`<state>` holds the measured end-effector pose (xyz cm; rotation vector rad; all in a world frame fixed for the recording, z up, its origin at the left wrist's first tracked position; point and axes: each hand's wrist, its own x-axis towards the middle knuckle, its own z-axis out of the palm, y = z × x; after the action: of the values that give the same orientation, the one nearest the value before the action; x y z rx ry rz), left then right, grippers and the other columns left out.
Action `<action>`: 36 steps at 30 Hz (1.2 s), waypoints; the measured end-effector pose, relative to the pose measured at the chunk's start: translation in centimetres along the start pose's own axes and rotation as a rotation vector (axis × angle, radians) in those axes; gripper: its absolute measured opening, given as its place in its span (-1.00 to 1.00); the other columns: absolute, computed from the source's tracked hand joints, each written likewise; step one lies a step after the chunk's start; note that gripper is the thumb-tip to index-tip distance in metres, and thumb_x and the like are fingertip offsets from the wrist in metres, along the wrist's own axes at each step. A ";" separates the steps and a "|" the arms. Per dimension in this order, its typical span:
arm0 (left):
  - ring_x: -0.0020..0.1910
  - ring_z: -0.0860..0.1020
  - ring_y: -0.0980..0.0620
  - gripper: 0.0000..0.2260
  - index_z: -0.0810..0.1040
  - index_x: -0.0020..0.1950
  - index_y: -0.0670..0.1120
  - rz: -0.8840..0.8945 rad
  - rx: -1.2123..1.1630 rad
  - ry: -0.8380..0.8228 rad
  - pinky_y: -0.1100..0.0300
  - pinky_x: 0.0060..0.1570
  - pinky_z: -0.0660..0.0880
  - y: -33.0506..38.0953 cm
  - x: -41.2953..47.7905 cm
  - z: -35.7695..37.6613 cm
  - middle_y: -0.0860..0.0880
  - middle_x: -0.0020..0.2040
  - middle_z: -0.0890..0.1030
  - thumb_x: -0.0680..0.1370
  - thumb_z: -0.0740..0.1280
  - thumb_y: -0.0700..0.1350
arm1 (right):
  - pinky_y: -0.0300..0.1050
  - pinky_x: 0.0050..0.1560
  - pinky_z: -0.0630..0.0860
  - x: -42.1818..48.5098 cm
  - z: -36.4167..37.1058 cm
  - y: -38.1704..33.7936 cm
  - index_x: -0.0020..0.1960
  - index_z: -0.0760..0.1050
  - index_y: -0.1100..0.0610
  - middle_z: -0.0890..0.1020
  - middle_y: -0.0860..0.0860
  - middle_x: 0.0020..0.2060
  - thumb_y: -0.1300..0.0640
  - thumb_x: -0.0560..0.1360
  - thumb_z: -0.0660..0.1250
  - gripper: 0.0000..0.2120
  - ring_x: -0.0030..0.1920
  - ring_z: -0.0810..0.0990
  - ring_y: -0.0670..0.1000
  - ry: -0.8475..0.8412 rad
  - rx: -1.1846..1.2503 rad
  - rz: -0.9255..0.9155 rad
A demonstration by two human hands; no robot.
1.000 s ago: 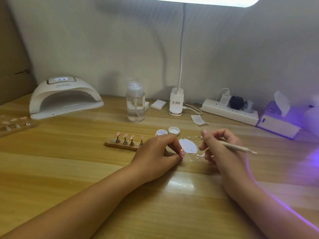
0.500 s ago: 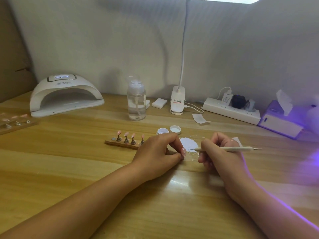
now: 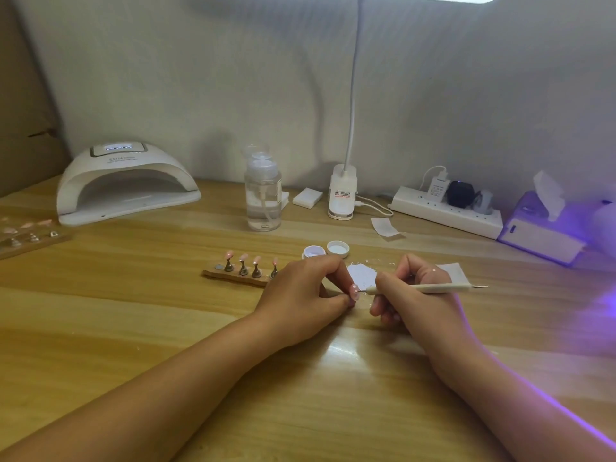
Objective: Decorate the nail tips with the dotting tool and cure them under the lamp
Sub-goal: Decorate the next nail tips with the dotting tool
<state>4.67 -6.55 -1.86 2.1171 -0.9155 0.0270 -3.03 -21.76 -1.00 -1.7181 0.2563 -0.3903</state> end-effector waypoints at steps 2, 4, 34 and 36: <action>-0.38 0.50 0.31 -0.74 0.47 -0.29 0.23 0.002 0.007 0.002 0.27 -0.33 0.26 0.0 0.0 0.0 0.43 -0.30 0.54 0.48 0.46 -0.06 | -0.28 -0.47 0.43 0.0 0.0 0.1 -0.45 0.41 -0.04 0.65 0.13 -0.45 0.08 0.25 0.33 -0.86 -0.51 0.51 -0.06 -0.001 -0.007 0.004; -0.38 0.50 0.31 -0.74 0.47 -0.28 0.23 0.002 0.005 0.003 0.25 -0.32 0.27 -0.1 0.1 0.0 0.42 -0.28 0.55 0.48 0.46 -0.05 | -0.26 -0.46 0.43 0.0 0.0 0.1 -0.44 0.40 -0.04 0.65 0.13 -0.45 0.07 0.26 0.32 -0.86 -0.50 0.51 -0.07 -0.001 -0.020 0.007; -0.36 0.52 0.32 -0.76 0.48 -0.28 0.24 -0.016 -0.007 0.001 0.24 -0.30 0.29 -0.2 0.1 0.1 0.42 -0.27 0.56 0.48 0.45 -0.04 | -0.31 -0.56 0.31 -0.3 0.2 0.1 -0.46 0.34 0.01 0.58 0.12 -0.54 0.10 0.22 0.32 -0.83 -0.58 0.42 -0.05 0.020 -0.041 0.009; -0.36 0.52 0.32 -0.76 0.48 -0.28 0.24 -0.009 -0.004 -0.001 0.25 -0.31 0.28 -0.2 0.1 0.1 0.43 -0.29 0.55 0.48 0.45 -0.05 | -0.31 -0.56 0.33 -0.2 0.3 0.2 -0.46 0.35 0.00 0.61 0.14 -0.52 0.10 0.22 0.32 -0.84 -0.57 0.46 -0.05 0.014 -0.058 0.009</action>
<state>4.83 -6.55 -2.03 2.1173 -0.9058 0.0199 -3.15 -21.47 -1.26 -1.7713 0.2880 -0.3912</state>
